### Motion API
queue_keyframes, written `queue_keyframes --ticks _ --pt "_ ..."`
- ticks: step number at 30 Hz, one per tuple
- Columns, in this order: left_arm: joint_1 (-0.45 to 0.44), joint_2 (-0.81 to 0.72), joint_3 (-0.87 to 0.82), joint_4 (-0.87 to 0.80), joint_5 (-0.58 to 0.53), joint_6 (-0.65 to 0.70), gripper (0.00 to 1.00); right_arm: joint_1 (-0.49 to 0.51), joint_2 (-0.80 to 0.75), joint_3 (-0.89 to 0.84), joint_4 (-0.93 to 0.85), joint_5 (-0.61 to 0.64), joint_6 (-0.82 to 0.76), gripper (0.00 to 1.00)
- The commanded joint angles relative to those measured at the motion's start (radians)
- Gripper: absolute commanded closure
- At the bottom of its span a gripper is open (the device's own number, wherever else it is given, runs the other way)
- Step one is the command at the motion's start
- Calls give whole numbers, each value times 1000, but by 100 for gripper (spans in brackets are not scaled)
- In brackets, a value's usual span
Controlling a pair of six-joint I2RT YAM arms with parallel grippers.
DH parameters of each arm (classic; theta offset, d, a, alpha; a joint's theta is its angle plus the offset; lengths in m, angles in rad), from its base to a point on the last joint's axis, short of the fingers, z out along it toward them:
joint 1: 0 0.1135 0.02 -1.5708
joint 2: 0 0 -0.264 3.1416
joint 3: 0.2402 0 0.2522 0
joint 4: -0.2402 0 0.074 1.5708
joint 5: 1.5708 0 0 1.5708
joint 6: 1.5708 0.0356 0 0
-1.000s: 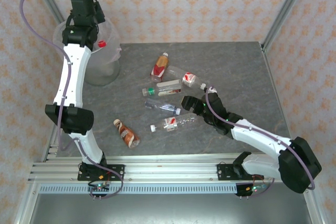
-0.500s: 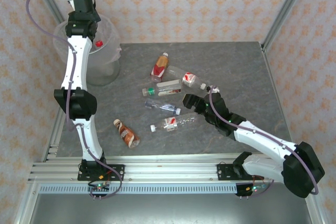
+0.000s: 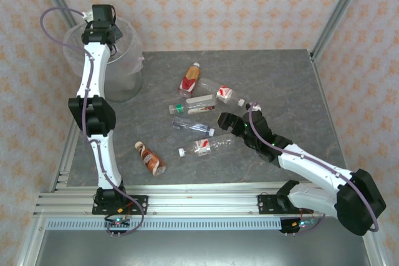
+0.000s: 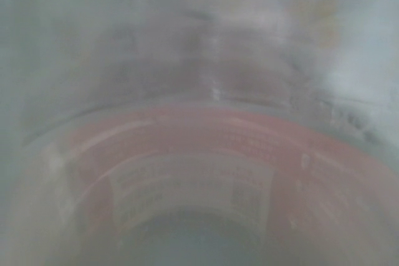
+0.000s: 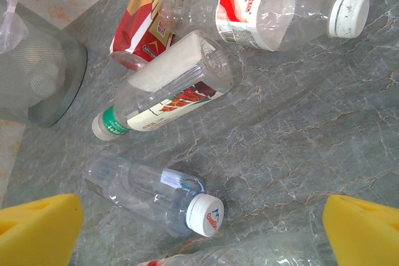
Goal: Put the plastic bottles in the bin
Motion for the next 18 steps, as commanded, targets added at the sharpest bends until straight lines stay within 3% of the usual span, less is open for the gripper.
queue_keyframes --ticks 1,9,18 --pt "10 28 31 -50 58 -75 37 -1 -13 -9 -16 13 11 1" --pt "10 33 41 -63 72 -119 17 0 -19 -14 -27 2 12 1" --pt "12 -19 47 -81 90 -90 11 -1 -15 -25 -29 -2 -2 1"
